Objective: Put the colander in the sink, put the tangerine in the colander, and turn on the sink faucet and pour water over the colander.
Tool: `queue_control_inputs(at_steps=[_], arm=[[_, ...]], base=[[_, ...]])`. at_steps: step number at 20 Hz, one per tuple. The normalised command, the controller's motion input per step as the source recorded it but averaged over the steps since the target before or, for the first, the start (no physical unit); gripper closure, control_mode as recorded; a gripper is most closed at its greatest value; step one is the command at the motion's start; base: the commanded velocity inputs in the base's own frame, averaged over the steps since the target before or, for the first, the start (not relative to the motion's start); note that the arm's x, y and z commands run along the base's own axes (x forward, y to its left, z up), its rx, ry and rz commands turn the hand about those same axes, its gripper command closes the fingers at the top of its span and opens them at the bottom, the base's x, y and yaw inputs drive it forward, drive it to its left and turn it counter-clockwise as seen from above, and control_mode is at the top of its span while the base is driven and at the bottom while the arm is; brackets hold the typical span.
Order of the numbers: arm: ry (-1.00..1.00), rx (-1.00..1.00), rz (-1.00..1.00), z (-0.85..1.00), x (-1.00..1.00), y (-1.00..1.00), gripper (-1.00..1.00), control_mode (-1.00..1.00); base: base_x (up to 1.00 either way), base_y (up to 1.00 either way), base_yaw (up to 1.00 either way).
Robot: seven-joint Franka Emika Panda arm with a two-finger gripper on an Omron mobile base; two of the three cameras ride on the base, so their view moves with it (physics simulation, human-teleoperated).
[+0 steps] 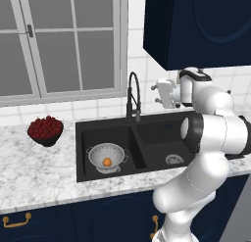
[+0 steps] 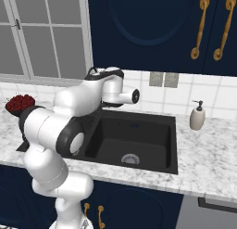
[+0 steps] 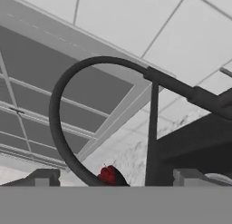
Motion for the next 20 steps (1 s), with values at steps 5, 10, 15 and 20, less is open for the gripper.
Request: queue_control_inputs(at_steps=[5,10,15,20], arm=[[0.00,0.00,0.04,-0.06,0.39,0.46,-1.00,-1.00],[-0.03,0.00,0.02,-0.13,0.21,0.54,-1.00,-1.00],[-0.09,0.00,0.00,-0.21,0.00,0.50,-1.00,-1.00],[-0.09,0.00,0.01,-0.15,0.26,0.29,-1.00,-1.00]], base=[[0.00,0.00,0.00],[0.00,0.00,0.00],[0.00,0.00,0.00],[0.00,0.00,0.00]])
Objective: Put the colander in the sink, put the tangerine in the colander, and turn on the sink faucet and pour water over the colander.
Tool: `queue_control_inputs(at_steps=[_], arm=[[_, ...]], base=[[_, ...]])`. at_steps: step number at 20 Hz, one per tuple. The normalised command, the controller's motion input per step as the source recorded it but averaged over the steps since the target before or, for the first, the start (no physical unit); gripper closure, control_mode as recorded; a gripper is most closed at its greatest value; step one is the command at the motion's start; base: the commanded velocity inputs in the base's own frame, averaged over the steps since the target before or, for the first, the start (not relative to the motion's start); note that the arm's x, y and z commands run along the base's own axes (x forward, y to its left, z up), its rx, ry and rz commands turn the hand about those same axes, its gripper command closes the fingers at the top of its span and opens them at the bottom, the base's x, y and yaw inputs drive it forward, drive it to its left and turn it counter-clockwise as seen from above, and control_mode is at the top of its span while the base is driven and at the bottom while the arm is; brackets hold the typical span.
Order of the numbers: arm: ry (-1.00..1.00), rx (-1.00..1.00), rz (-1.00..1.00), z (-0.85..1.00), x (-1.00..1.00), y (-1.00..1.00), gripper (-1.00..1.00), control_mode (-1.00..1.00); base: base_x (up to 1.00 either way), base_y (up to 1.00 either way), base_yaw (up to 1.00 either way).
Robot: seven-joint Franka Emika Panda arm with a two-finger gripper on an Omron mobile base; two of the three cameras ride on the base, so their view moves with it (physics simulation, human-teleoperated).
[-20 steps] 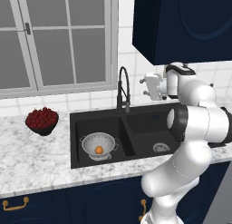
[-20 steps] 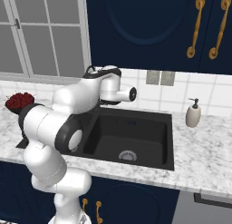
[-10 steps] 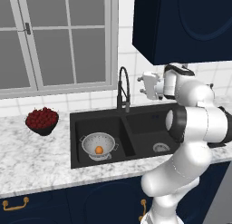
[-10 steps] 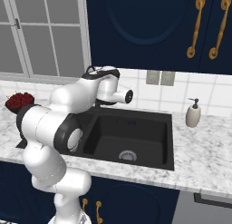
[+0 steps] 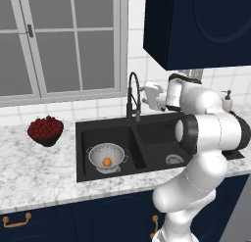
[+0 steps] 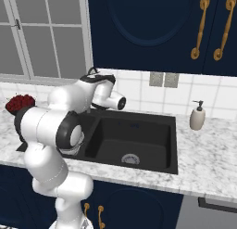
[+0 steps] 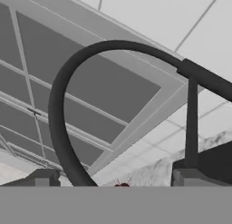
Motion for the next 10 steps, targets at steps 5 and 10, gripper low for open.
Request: queue_control_inputs(at_steps=[5,10], arm=[[-0.13,0.00,0.01,-0.04,0.36,0.24,-1.00,-1.00],[-0.13,0.00,0.00,-0.03,0.40,0.40,-1.00,-1.00]], base=[[0.00,0.00,0.00],[0.00,0.00,0.00]])
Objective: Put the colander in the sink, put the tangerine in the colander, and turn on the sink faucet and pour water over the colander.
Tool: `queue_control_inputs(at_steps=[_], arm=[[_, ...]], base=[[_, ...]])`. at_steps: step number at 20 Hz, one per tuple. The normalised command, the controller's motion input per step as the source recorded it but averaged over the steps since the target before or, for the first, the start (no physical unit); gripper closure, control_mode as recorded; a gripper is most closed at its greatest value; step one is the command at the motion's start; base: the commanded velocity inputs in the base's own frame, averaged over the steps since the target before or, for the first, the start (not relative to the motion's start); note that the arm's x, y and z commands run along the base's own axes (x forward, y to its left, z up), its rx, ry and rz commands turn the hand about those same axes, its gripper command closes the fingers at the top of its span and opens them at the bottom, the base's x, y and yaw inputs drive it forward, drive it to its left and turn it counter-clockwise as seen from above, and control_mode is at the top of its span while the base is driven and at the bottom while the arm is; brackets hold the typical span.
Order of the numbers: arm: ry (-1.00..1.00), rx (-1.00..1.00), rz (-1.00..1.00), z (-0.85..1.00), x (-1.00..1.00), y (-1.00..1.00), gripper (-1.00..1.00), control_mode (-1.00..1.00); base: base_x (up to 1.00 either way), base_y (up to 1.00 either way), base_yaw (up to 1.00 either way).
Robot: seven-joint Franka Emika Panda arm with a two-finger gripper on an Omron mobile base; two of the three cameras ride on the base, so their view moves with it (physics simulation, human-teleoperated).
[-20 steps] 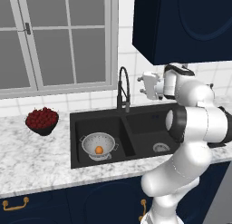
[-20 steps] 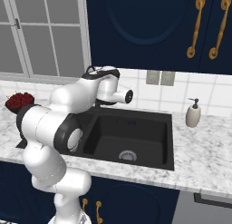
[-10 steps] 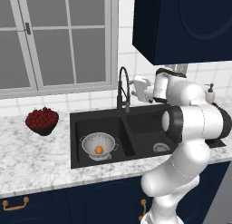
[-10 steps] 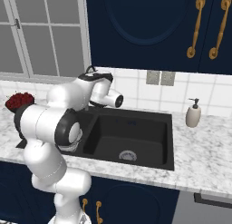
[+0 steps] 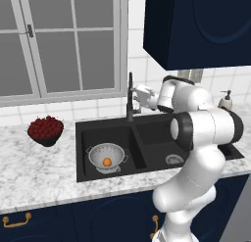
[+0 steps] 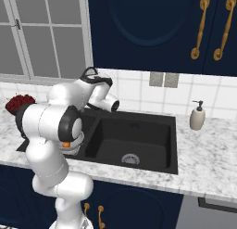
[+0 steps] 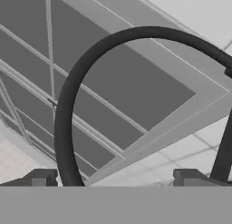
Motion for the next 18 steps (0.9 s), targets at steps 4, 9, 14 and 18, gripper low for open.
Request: queue_control_inputs(at_steps=[4,9,14,18], arm=[[-0.09,-0.01,0.00,-0.04,0.56,0.54,-1.00,-1.00],[-0.08,-0.04,0.00,-0.02,0.60,0.61,-1.00,-1.00],[-0.09,0.00,0.00,0.01,0.24,0.21,-1.00,-1.00],[-0.07,0.12,0.00,0.44,-0.59,-0.51,-1.00,-1.00]], base=[[0.00,0.00,0.00],[0.00,0.00,0.00],[0.00,0.00,0.00],[0.00,0.00,0.00]])
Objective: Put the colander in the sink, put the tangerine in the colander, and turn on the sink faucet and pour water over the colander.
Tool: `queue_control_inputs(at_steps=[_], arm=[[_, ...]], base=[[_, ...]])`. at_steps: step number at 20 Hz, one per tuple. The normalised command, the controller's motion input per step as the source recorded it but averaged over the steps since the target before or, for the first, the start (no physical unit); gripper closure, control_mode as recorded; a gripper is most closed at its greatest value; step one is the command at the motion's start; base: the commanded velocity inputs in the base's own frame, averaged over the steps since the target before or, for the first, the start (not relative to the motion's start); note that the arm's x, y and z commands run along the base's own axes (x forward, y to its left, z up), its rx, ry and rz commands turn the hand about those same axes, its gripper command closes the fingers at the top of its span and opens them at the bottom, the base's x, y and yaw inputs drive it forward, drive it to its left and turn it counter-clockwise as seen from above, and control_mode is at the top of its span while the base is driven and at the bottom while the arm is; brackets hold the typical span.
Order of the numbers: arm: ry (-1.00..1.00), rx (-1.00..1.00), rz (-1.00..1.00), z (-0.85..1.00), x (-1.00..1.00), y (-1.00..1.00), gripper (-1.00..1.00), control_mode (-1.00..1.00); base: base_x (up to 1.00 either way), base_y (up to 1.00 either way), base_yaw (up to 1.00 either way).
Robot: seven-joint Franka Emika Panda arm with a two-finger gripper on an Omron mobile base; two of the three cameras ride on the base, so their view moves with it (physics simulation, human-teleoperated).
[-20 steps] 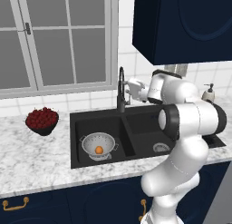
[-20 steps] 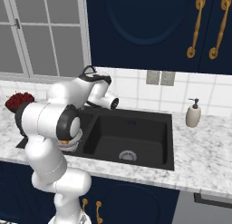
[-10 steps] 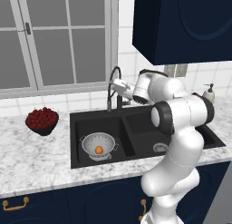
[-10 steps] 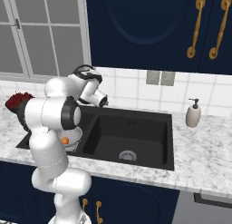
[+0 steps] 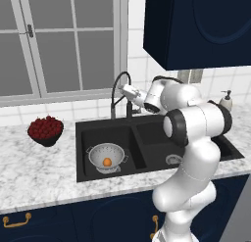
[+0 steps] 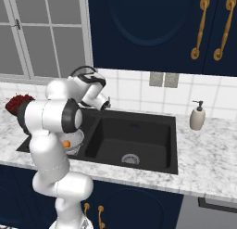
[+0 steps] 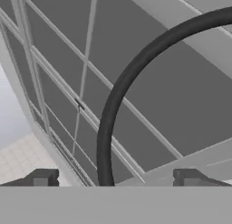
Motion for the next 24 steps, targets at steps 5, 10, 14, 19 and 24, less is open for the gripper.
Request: queue_control_inputs(at_steps=[5,10,14,19,24], arm=[[-0.01,0.12,-0.05,0.53,-0.66,-0.52,-1.00,-1.00],[0.36,0.26,-0.19,0.14,-0.31,-0.27,-1.00,-1.00],[0.49,0.41,-0.04,-0.03,-0.38,-0.54,-1.00,-1.00],[0.11,0.48,0.00,-0.25,-0.50,-0.58,-1.00,-1.00],[0.10,0.64,0.00,-0.31,-0.23,-0.64,-1.00,-1.00]], base=[[0.00,0.00,0.00],[0.00,0.00,0.00],[0.00,0.00,0.00],[0.00,0.00,0.00],[0.00,0.00,0.00]])
